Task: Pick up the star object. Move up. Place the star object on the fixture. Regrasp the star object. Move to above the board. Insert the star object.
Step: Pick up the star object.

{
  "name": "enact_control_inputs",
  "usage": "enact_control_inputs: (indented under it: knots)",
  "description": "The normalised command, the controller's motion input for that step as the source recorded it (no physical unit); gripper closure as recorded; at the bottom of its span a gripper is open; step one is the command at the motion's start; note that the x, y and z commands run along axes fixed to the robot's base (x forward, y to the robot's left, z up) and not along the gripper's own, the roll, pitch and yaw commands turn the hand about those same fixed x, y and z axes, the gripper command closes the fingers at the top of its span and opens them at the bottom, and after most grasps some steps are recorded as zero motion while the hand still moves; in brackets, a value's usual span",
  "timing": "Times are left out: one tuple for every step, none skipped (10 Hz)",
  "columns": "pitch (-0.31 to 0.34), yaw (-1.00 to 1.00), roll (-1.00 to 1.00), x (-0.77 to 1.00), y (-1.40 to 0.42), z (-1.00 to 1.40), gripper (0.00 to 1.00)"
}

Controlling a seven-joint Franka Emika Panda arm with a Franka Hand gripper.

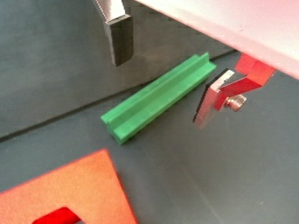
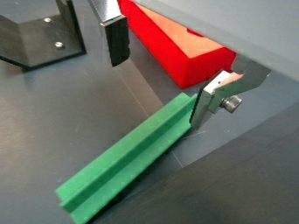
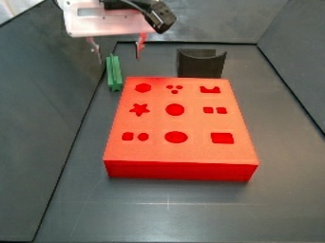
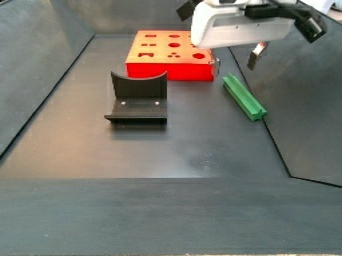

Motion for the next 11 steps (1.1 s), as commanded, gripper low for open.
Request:
enact_control_inputs:
  knots:
    - [-0.047, 0.07, 0.12, 0.16, -0.26, -0.88, 0.00]
    - [-0.059, 0.20, 0.10, 0.11, -0.30, -0.81, 0.00]
    - [-0.050, 0.20, 0.10, 0.00, -0.18, -0.56, 0.00]
    - [-0.020, 0.00, 0.00, 0.00, 0.00, -0.11, 0.00]
    - [-0.056, 0.00, 0.02, 0.00, -0.03, -0.35, 0.00]
    - [-0.170, 0.40, 0.15, -0.25, 0.00, -0.84, 0.00]
    - [-0.110, 0.42, 0.10, -0.20, 0.00, -0.37, 0.00]
    - [-0.076, 0.06, 0.00, -0.07, 0.00, 0.00, 0.00]
    - [-0.026, 0.00, 0.00, -0.36, 0.00, 0.00, 0.00]
    - [-0.007, -0.05, -0.01, -0.51, 0.06, 0.00, 0.00]
    - [-0.030, -0.44, -0.02, -0.53, 0.00, 0.00, 0.00]
